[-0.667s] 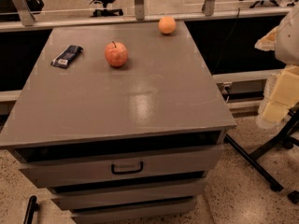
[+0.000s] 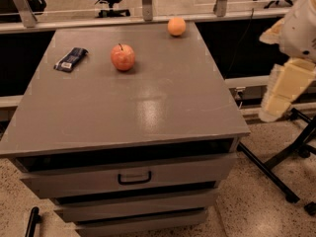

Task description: Move orange near apple

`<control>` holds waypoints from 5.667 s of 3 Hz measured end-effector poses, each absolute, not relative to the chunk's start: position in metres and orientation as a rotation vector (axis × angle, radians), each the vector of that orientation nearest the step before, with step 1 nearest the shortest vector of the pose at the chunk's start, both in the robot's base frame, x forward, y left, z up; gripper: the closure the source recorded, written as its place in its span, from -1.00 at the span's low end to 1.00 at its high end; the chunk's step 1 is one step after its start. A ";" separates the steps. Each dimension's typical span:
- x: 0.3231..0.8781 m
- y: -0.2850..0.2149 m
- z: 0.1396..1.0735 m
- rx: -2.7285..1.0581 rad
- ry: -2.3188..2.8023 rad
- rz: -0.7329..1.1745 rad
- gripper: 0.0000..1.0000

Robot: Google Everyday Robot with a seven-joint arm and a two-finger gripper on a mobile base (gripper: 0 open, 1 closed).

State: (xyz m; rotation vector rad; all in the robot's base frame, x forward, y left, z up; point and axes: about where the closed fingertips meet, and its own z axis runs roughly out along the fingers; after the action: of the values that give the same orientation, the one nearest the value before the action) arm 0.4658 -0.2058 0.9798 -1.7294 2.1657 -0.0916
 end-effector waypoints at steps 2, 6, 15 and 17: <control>0.615 -0.168 0.994 -1.632 1.918 0.009 -1.00; 0.830 -0.118 0.945 -1.088 1.690 0.401 -1.00; 0.952 -0.114 0.872 -0.719 1.639 0.310 0.84; 0.898 -0.094 0.901 -0.963 1.612 0.373 1.00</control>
Offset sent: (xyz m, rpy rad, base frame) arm 0.2262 0.0510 0.0297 0.3229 -0.2556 0.1132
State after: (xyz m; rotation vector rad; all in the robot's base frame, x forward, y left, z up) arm 0.8976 -0.0943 0.9007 -0.9626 1.6118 0.3726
